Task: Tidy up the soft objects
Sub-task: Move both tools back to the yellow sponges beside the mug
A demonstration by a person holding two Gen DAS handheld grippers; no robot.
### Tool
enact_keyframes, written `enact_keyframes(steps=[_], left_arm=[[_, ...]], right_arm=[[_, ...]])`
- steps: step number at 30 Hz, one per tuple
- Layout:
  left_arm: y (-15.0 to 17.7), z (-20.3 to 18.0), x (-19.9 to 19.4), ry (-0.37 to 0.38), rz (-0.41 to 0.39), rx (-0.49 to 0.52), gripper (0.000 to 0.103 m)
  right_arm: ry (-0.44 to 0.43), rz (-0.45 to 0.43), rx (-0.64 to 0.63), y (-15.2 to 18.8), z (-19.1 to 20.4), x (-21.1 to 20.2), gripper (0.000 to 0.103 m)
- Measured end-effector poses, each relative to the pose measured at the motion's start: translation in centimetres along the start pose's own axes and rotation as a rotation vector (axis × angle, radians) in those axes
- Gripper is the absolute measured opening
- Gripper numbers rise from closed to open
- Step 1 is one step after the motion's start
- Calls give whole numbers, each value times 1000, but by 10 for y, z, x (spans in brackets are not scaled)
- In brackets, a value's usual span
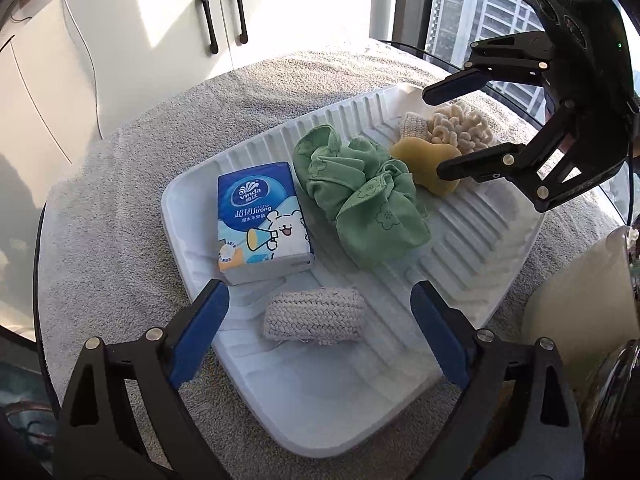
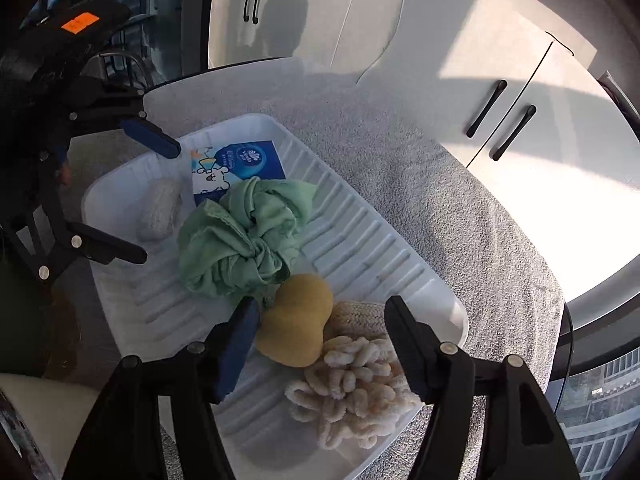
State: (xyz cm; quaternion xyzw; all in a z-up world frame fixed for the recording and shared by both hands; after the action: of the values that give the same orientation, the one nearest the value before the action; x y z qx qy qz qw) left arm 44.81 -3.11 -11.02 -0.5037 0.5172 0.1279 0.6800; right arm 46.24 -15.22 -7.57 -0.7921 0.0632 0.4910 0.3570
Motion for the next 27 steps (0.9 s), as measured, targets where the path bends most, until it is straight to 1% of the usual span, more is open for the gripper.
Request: enact_keyframes(steps=[3, 5, 7, 8, 10, 11, 13, 14, 16, 22, 27], left_arm=[[-3, 4, -3, 5, -16, -16, 103], [-5, 8, -4, 8, -25, -31, 103], [-5, 14, -6, 5, -33, -54, 103], [-5, 18, -8, 0, -38, -65, 103], [-6, 24, -11, -12, -50, -81, 103], [-6, 26, -14, -20, -57, -89, 103], [-7, 31, -20, -28, -75, -104, 103], [-8, 34, -25, -35, -86, -113, 103], [-11, 38, -35, -47, -106, -124, 103], [-19, 51, -71, -93, -192, -151, 103], [-21, 61, -110, -125, -273, -189, 103]], right_arm=[[-1, -22, 11, -3, -3, -5, 70], [-4, -34, 21, -4, -5, -8, 73], [-4, -45, 32, -5, -7, -11, 79], [-2, -50, 38, -5, -8, -13, 80], [-5, -57, 53, -5, -11, -16, 88], [-5, -61, 60, -5, -13, -17, 89], [-8, -68, 79, -5, -16, -20, 100], [-7, -74, 93, -4, -19, -22, 103], [1, -86, 111, -4, -24, -28, 103], [75, -166, 160, -7, -46, -70, 103], [117, -244, 210, -5, -62, -119, 103]])
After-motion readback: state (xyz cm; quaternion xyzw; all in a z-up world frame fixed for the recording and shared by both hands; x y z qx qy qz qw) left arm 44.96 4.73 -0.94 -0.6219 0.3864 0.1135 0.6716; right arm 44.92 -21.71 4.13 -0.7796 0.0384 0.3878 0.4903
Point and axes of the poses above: each gripper's, at about its wrist camera, not at the fingertips, and x roughly the way its jaws point, z to its left, y to its underside, the point moved 8 cm from there along x, roughly the way its jaws point, and after that the axes turned 5 degrees about -x, right-handed, at the moved point
